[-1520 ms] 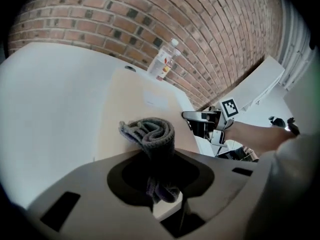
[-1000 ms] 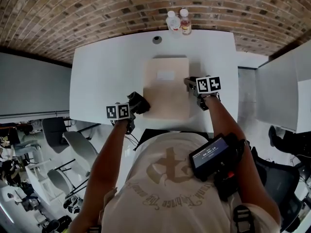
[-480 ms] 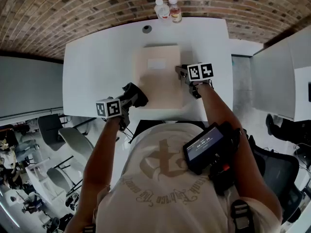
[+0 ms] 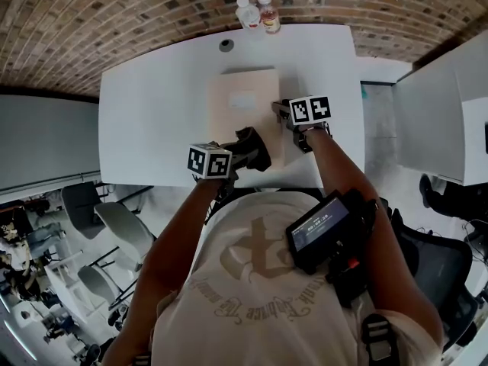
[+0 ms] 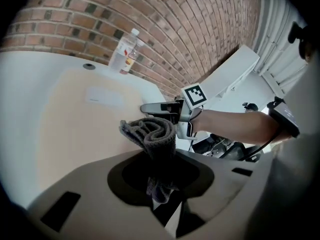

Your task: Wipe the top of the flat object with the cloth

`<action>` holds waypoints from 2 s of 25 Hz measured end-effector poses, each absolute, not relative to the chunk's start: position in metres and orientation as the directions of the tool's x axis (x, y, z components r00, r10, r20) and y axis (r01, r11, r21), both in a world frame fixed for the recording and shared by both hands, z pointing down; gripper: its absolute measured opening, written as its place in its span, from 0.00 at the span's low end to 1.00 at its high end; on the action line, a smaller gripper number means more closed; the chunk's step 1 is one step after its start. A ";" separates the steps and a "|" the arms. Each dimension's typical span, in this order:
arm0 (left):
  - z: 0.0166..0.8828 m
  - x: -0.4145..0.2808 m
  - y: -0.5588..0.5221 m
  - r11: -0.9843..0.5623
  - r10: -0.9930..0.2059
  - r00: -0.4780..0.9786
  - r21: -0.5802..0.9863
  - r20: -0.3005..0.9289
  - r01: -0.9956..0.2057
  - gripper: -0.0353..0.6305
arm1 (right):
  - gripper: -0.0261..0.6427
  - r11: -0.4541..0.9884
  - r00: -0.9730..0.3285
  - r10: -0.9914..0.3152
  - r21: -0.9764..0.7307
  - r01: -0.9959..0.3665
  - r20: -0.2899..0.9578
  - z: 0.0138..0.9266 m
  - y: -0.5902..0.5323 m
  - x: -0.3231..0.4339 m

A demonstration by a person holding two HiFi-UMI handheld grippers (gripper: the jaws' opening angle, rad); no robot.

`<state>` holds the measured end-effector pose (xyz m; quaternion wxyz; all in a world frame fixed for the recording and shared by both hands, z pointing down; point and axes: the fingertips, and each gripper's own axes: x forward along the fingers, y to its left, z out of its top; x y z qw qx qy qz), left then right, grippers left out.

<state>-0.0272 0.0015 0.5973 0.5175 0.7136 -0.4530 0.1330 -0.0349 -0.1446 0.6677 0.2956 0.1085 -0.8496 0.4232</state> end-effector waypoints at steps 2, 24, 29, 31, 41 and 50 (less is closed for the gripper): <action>0.600 -0.010 -0.004 -0.086 -0.477 0.581 0.623 0.659 -0.777 0.21 | 0.31 0.616 -0.803 0.067 -0.658 -0.433 0.592 0.668 -0.144 -0.035; 0.633 -0.032 0.047 -0.007 -0.405 0.539 0.587 0.738 -0.810 0.21 | 0.31 0.629 -0.797 0.082 -0.652 -0.424 0.598 0.669 -0.144 -0.033; 0.632 -0.080 0.074 0.080 -0.465 0.480 0.575 0.744 -0.814 0.21 | 0.31 0.657 -0.778 0.078 -0.619 -0.430 0.623 0.667 -0.145 -0.033; 0.631 -0.099 0.085 0.119 -0.499 0.462 0.586 0.733 -0.801 0.21 | 0.31 0.660 -0.774 0.074 -0.613 -0.435 0.629 0.667 -0.146 -0.033; 0.633 -0.142 0.118 0.204 -0.597 0.450 0.668 0.664 -0.715 0.21 | 0.31 0.653 -0.745 0.041 -0.582 -0.484 0.666 0.667 -0.146 -0.030; 0.631 -0.173 0.134 0.209 -0.616 0.439 0.674 0.654 -0.709 0.21 | 0.31 0.654 -0.723 0.019 -0.556 -0.514 0.690 0.665 -0.145 -0.033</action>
